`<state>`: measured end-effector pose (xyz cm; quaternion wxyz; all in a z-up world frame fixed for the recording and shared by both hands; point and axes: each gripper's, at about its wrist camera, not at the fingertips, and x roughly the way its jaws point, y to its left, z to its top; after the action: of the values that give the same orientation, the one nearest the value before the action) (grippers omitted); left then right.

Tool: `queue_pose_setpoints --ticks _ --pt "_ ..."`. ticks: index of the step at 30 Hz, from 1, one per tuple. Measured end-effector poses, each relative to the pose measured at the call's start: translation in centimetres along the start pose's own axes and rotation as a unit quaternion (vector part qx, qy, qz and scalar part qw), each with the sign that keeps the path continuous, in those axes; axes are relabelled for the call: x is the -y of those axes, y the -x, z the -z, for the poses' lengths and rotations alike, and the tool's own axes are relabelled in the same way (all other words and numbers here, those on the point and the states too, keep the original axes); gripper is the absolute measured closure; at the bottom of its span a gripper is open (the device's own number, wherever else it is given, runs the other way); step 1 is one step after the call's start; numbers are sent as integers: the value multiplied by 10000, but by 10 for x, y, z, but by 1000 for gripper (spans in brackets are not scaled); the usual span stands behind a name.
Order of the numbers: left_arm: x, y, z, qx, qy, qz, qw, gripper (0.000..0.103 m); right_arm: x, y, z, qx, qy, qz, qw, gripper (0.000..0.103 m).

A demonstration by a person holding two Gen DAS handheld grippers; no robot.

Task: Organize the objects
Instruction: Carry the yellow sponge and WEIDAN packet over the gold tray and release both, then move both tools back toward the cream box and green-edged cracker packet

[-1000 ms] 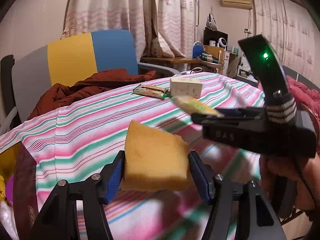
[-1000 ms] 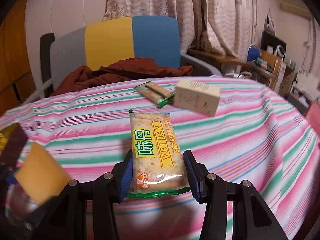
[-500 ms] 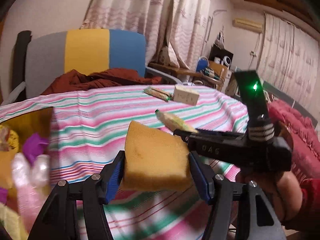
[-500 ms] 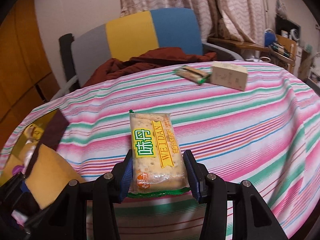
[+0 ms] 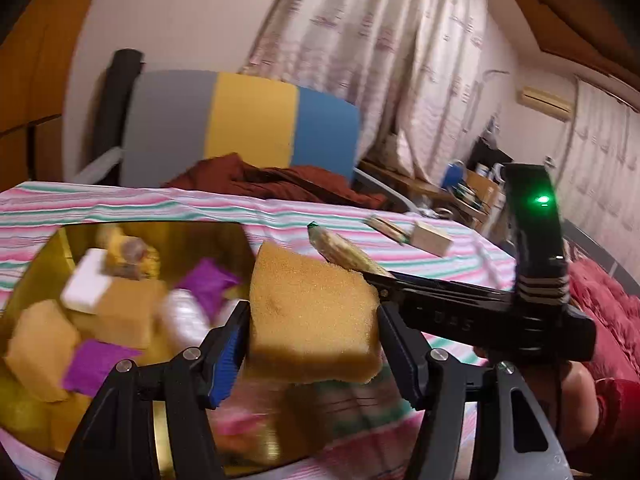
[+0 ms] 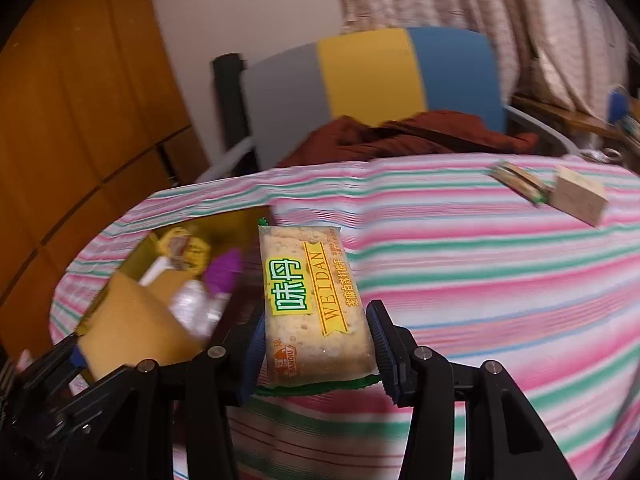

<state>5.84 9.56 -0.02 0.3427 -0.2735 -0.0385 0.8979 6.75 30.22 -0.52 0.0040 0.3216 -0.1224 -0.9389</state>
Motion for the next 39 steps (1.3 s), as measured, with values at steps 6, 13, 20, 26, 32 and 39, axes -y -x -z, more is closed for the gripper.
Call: queue_pose_setpoints --ticks 6,13,20,26,32,39 --pt "-48 5 -4 -29 347 -418 9985 39 -47 -22 -17 -119 398 -373 9984 54" --pt "-101 13 -1 -118 723 -842 9938 39 -92 -69 -38 -475 903 -357 9941 54" --pt "-143 9 7 -335 1125 -1033 9877 39 -107 -96 -55 -487 791 -297 9952 40" --pt "-158 8 10 -453 1146 -1267 9843 39 -109 -67 -40 -245 609 -493 9966 30" --pt "-154 30 2 -247 1295 -921 9870 38 -104 -53 -27 -246 442 -644 9966 30" --pt "-144 54 1 -440 1106 -867 9891 36 -90 -43 -20 -243 163 -703 9971 29"
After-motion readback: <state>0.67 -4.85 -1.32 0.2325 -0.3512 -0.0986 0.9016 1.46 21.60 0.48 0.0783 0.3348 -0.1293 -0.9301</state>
